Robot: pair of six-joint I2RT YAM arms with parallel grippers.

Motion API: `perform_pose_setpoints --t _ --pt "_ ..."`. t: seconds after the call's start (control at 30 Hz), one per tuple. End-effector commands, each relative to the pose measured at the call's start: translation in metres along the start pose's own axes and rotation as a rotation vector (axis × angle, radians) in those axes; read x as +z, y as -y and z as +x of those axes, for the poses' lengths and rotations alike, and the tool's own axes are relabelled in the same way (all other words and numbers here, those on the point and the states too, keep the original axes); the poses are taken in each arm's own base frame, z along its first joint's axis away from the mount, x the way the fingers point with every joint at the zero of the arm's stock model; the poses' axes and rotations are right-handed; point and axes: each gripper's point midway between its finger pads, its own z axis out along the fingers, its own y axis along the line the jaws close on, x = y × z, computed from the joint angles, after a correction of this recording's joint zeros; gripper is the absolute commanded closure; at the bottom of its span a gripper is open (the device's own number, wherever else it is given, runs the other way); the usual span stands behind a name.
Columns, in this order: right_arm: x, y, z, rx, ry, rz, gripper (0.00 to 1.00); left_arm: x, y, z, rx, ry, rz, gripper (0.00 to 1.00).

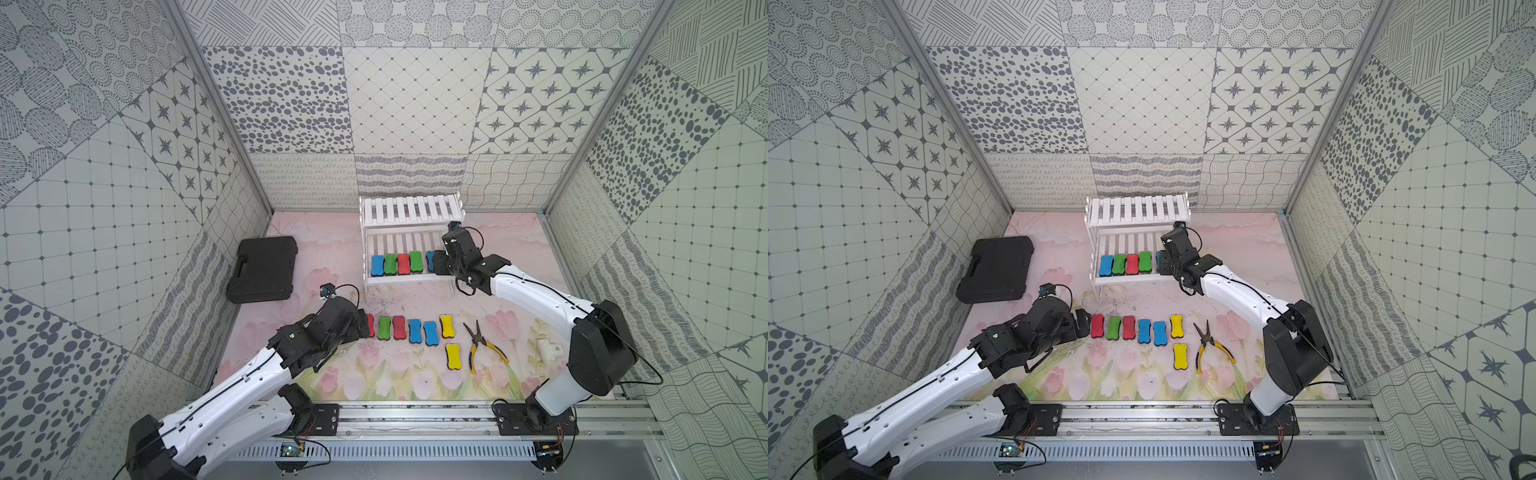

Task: Remove the whiteboard erasers from the shelf
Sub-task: Pick up the whiteboard eraser from the shelf.

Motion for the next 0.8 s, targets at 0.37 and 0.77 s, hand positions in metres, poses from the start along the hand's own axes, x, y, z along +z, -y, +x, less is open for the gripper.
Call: perform_pose_setpoints --t 0.37,0.77 --pt "-0.009 -0.025 -0.014 -0.043 0.027 -0.036 0.38 0.001 -0.002 0.001 -0.012 -0.001 -0.004 0.00" --pt "0.013 -0.028 0.005 -0.062 -0.024 -0.014 0.37 0.003 -0.005 0.002 -0.016 -0.004 -0.012 0.01"
